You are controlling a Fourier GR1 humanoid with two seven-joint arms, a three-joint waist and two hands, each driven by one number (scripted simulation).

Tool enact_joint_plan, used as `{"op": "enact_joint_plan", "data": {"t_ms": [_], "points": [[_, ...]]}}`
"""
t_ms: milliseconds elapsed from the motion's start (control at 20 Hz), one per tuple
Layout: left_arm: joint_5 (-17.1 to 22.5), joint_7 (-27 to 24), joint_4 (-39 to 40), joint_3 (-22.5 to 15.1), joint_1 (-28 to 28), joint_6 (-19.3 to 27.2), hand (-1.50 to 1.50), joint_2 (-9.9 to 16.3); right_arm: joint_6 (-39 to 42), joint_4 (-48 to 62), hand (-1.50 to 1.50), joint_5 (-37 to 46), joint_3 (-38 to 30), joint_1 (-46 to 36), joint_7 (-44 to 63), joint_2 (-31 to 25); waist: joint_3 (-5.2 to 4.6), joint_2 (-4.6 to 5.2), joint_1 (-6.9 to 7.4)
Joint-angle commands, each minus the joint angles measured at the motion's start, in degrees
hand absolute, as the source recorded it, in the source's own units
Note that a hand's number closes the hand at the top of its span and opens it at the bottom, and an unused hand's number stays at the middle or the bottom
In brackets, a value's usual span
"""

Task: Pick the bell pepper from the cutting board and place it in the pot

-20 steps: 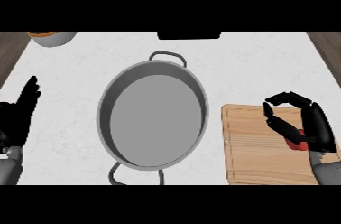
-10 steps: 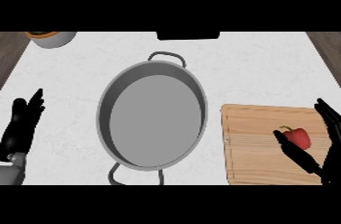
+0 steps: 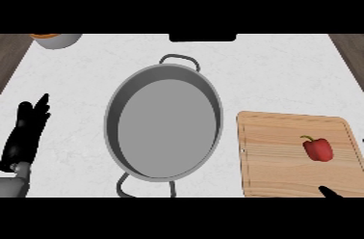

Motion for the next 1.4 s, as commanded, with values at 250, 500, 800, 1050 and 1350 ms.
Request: {"op": "enact_joint_plan", "data": {"t_ms": [250,500,800,1050,1350], "points": [[-0.29,0.33,-1.64,-0.38,-0.54,-1.79,0.0,0.75,29.28,-12.46,-1.5,12.58,5.67,1.44,28.54,-2.09,0.08,0.47,2.33],[-2.32,2.34,-2.76,-1.62,-0.07,-0.11,0.0,-1.74,44.25,-20.4,-1.5,13.72,8.75,-4.49,41.11,-0.15,0.33,0.17,1.82],[-4.15,1.59,-4.7,0.06,3.31,-0.43,0.0,-3.58,45.5,-17.16,-1.5,14.75,7.24,-5.79,41.57,4.62,0.43,0.0,1.27],[-5.23,2.03,0.86,2.64,-2.86,-2.47,0.0,-4.39,45.59,-7.6,-1.5,16.91,6.49,-12.41,39.14,7.75,0.42,0.09,1.15],[-4.8,2.88,-1.47,5.41,-0.93,-5.58,0.0,-3.2,40.88,4.89,-1.5,16.88,3.27,-15.94,33.02,10.23,0.45,0.1,1.44]]}}
